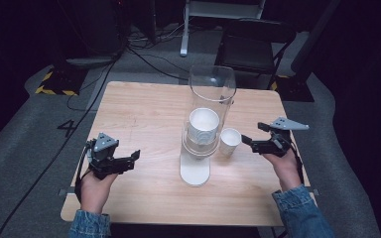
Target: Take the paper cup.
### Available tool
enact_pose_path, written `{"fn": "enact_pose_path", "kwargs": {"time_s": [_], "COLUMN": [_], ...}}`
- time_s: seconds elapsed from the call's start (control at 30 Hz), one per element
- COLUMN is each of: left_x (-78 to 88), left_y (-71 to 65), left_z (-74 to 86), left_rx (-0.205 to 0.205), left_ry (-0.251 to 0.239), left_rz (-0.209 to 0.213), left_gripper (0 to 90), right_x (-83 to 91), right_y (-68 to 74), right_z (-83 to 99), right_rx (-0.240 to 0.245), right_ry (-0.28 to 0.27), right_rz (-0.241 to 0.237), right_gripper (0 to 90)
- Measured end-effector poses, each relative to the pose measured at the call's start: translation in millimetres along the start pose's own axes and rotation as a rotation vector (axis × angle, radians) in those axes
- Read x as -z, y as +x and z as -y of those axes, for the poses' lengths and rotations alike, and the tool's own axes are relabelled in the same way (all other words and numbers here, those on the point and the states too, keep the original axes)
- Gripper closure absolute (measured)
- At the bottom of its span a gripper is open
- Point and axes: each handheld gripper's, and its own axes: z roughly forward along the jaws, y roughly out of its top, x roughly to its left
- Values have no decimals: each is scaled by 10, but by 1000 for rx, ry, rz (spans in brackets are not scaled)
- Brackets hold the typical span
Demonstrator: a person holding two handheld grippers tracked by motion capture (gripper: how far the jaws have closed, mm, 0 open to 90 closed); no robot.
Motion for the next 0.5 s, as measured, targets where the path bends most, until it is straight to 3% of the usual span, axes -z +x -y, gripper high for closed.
{"fn": "enact_pose_path", "kwargs": {"time_s": [0.17, 0.23, 0.5], "left_x": [10, 3, -40], "left_y": [12, 20, 18], "left_z": [-17, -29, -64], "left_rx": [-7, 3, -12], "left_ry": [-1, -1, 17], "left_rz": [5, 12, 28], "left_gripper": [161, 160, 160], "right_x": [241, 391, 705], "right_y": [-73, -104, -179], "right_z": [-86, -111, -111], "right_rx": [-29, -21, 26], "right_ry": [10, -2, 0], "right_rz": [-3, 14, 57], "right_gripper": [112, 117, 122]}}
